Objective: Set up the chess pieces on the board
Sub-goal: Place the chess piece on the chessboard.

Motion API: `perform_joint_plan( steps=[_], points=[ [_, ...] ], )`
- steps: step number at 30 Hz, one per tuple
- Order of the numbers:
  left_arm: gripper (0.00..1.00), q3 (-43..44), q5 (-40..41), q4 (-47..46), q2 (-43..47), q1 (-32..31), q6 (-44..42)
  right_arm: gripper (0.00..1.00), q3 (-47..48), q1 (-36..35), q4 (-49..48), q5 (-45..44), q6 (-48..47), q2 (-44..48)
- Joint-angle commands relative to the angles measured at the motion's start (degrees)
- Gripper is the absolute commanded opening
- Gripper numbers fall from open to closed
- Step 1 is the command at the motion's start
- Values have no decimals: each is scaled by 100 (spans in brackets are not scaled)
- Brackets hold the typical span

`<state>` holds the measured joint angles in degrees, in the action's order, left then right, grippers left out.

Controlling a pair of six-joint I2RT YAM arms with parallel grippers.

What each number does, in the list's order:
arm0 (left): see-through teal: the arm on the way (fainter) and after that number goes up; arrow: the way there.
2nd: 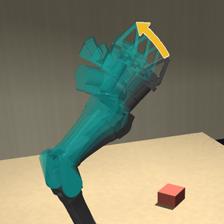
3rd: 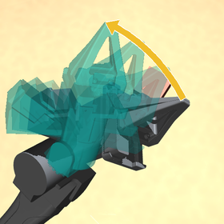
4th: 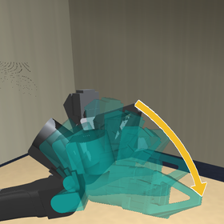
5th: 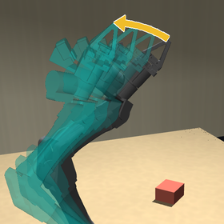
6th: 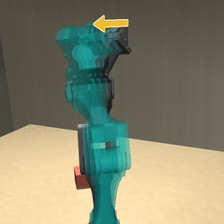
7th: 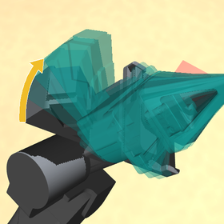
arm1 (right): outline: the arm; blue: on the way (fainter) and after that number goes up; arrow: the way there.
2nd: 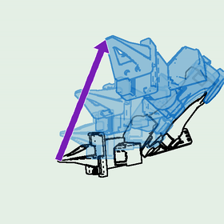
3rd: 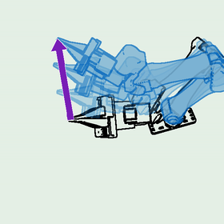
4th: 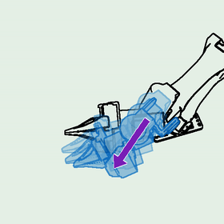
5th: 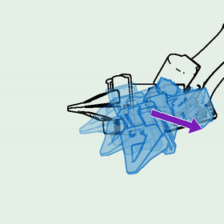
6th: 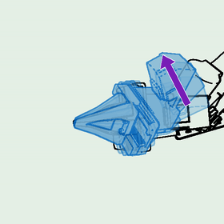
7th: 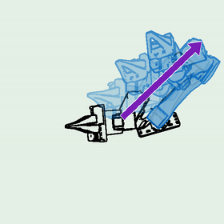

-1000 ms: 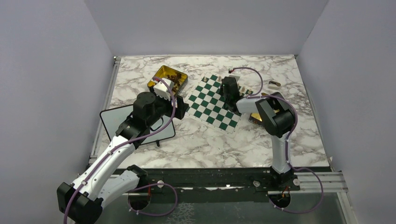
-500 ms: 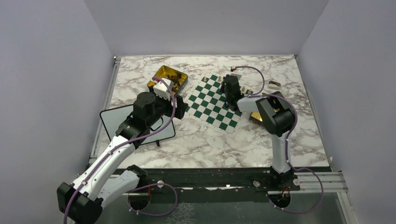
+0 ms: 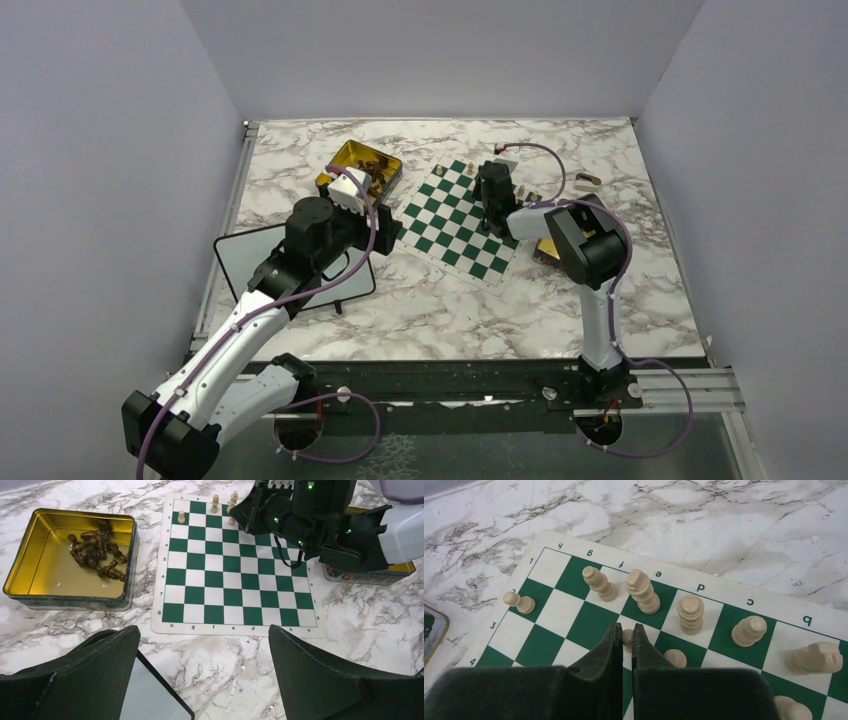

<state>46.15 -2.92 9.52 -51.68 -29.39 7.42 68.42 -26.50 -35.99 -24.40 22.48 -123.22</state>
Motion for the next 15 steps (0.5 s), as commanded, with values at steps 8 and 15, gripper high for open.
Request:
perform_joint_plan(
  steps=[8, 15],
  points=[
    [99, 63, 144, -29, 89, -32, -56, 16, 224, 22, -120, 122, 56, -179],
    [99, 61, 169, -21, 97, -32, -52, 22, 180, 22, -44, 82, 73, -103]
  ],
)
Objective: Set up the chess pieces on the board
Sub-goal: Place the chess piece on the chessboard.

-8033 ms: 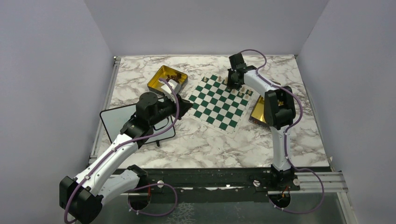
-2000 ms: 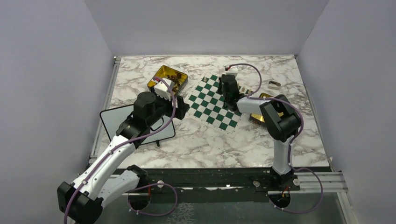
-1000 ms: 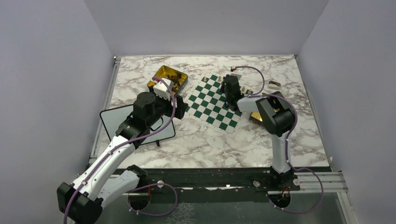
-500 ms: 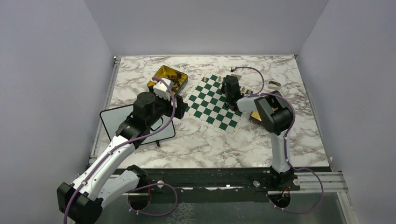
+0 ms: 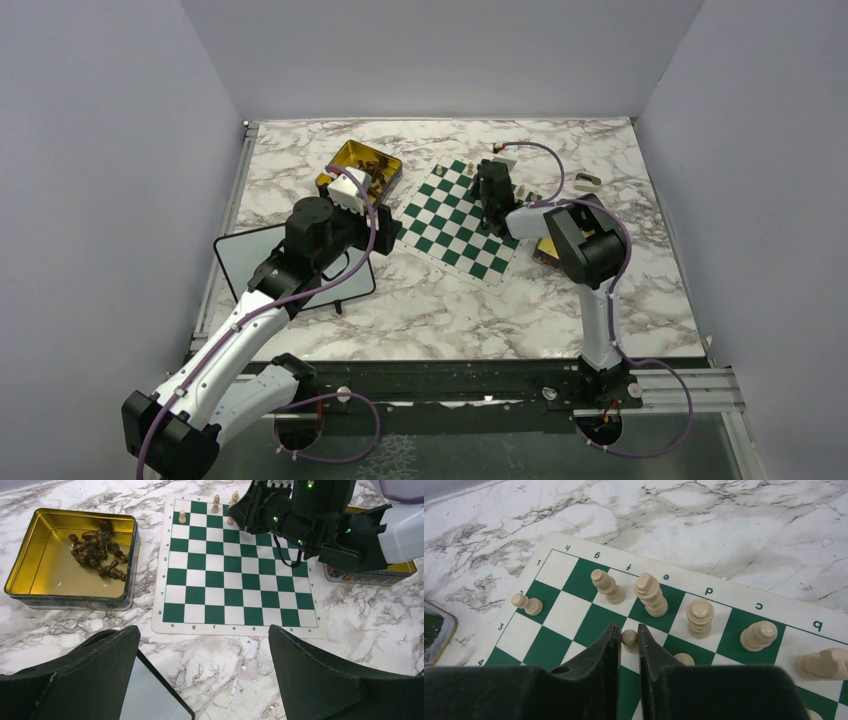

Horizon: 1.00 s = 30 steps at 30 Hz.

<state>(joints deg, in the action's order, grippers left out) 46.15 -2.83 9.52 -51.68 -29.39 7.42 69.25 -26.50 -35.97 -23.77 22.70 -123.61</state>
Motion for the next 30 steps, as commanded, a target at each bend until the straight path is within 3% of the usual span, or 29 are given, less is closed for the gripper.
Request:
perform_joint_plan(
  steps=[1, 25, 30],
  points=[
    [99, 61, 160, -21, 97, -32, -48, 21, 93, 22, -43, 18, 32, -46],
    [99, 62, 178, -39, 121, -32, -38, 21, 211, 22, 279, 105, -246, -22],
    [99, 61, 182, -38, 116, -32, -39, 31, 284, 22, 352, 156, -266, -40]
  ],
)
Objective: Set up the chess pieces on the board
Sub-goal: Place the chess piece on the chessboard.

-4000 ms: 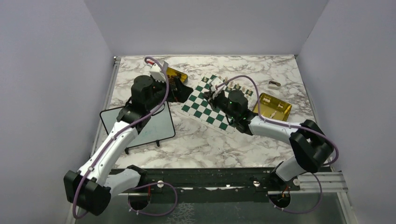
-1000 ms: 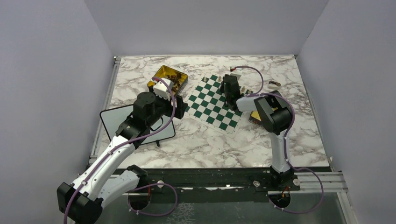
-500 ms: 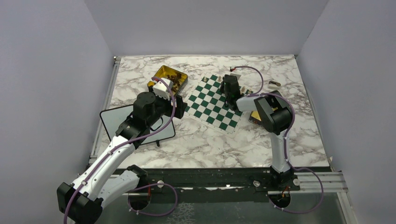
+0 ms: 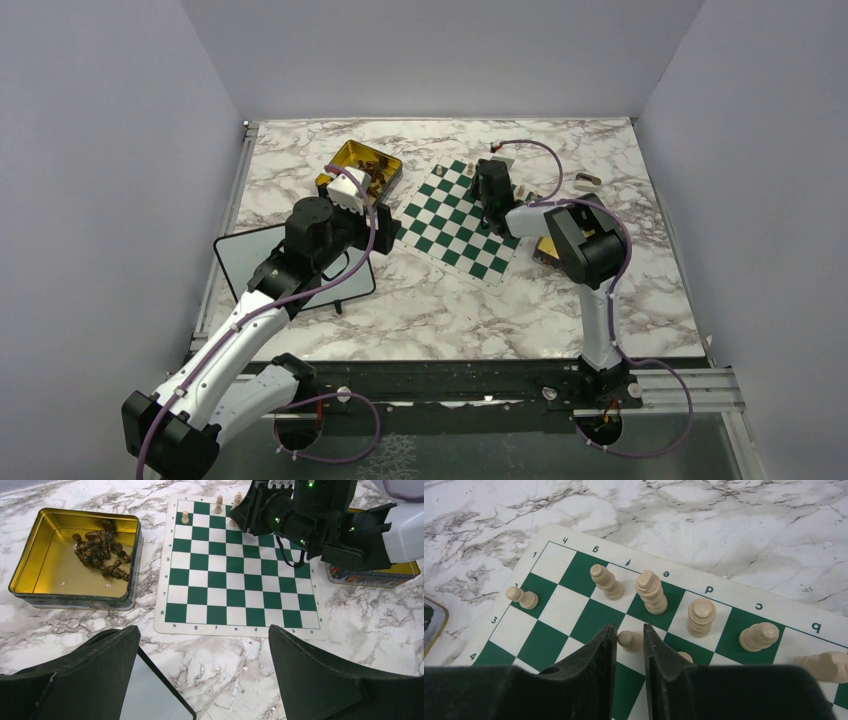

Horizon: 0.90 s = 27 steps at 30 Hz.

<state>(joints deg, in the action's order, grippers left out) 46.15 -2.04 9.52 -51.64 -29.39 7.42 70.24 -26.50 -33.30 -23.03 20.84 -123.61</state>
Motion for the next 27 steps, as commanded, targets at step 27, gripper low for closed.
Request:
perform_joint_plan(
  steps=[27],
  points=[
    [99, 216, 214, 70, -89, -14, 305, 46, -68, 103, 1824, 366, -350, 2091]
  ],
)
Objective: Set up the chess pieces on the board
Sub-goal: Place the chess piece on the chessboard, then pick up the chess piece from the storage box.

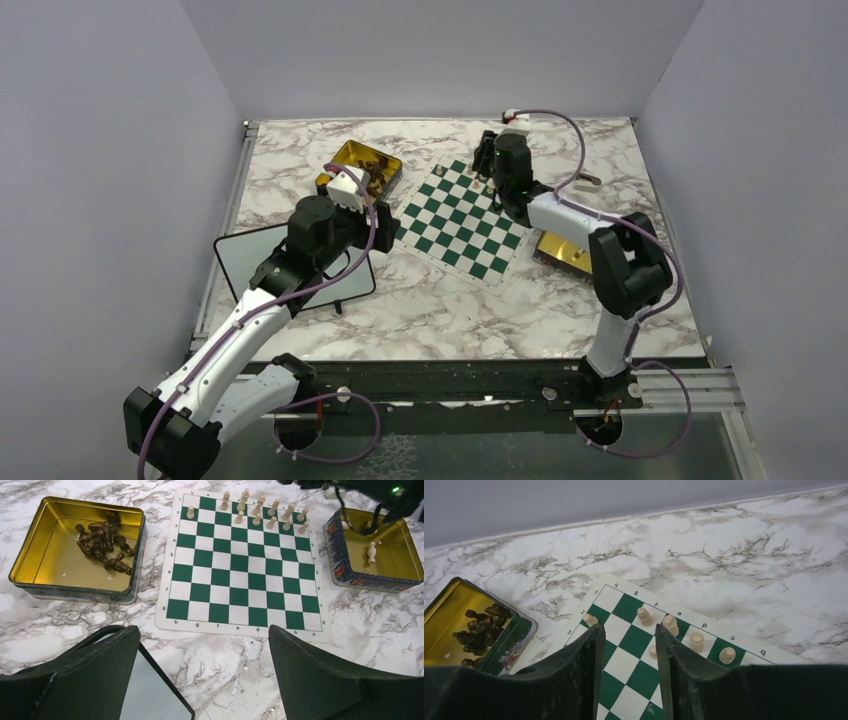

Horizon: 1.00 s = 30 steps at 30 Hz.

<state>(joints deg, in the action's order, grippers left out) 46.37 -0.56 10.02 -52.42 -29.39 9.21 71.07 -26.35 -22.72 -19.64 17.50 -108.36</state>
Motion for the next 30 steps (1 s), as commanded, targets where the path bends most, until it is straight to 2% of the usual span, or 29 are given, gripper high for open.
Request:
perform_joint_plan(
  steps=[1, 5, 9, 14, 20, 30],
  points=[
    [99, 201, 62, 30, -14, -14, 144, 46, -199, 103, 950, -1, 44, 725],
    [99, 402, -448, 150, -190, -14, 136, 45, -320, 386, 1896, 161, 477, 1324],
    [94, 619, -900, 130, -327, -14, 275, 44, -550, 926, 2722, 594, 759, 1900],
    [89, 770, -1294, 139, -525, -14, 294, 44, -971, 1458, 3458, 475, 911, 2539],
    [88, 500, -1180, 82, -443, -14, 40, 44, -1571, 2058, 3706, 216, 1277, 2887],
    [86, -208, -908, -325, 236, -14, -127, 40, -2126, 2602, 3696, -457, 1588, 2498]
  ],
)
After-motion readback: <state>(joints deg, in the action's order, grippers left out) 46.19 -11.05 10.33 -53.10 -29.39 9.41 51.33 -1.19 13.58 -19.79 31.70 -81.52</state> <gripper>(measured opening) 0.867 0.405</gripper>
